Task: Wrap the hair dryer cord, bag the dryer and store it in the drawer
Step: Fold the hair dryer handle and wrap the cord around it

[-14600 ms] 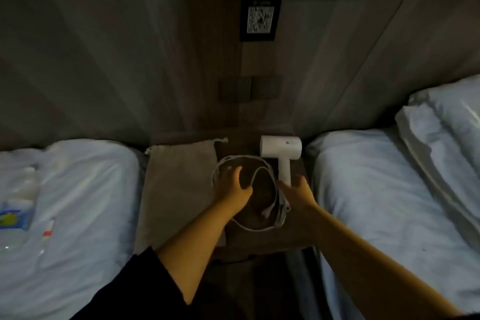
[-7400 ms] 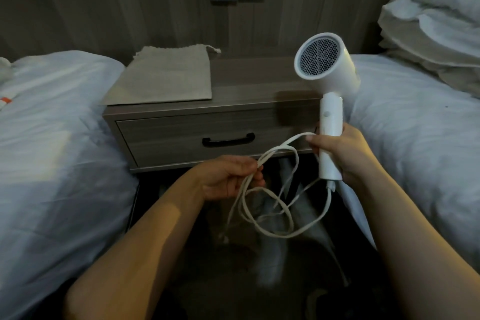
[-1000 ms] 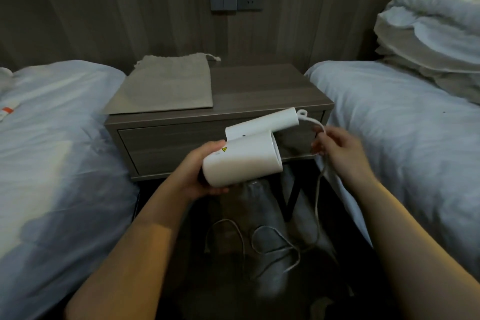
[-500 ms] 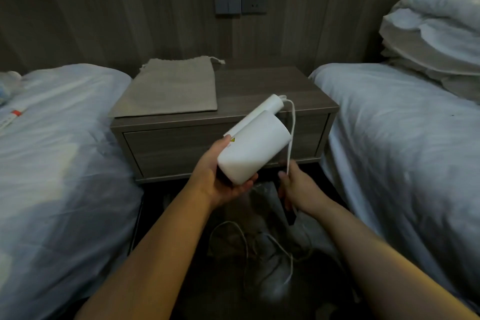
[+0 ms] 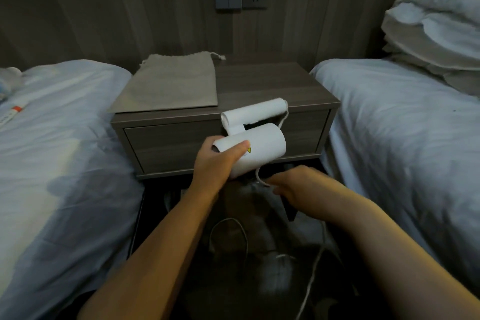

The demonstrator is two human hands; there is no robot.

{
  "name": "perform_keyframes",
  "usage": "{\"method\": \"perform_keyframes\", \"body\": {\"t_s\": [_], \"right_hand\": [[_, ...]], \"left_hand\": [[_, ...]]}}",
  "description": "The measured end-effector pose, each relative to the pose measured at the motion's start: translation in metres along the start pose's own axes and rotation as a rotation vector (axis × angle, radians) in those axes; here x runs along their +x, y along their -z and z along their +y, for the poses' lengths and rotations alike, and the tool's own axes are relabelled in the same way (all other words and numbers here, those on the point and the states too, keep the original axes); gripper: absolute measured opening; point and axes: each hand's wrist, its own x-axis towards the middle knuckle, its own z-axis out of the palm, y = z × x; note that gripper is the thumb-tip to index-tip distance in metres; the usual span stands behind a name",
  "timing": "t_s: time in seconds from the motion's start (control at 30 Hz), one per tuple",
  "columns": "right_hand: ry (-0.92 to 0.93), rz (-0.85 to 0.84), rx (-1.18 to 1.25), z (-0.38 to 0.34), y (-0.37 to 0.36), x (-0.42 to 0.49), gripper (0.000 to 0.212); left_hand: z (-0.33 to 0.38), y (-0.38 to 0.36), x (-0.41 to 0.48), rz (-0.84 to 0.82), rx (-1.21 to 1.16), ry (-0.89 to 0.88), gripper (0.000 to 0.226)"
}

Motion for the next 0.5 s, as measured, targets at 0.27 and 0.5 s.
{"method": "perform_keyframes", "body": {"t_s": [0.27,0.5], "right_hand": [[-0.04,0.495,0.09,0.01,0.013,-0.006,0.02],[-0.035,0.348,0.314,0.02,0.018,-0.001,0.011]], "left_hand": [[0.0,0.005,0.0,-0.386,0.257,-0.11,0.04],[0.0,0.014,-0.001,-0.526,0.414,-0.196,0.048]]}}
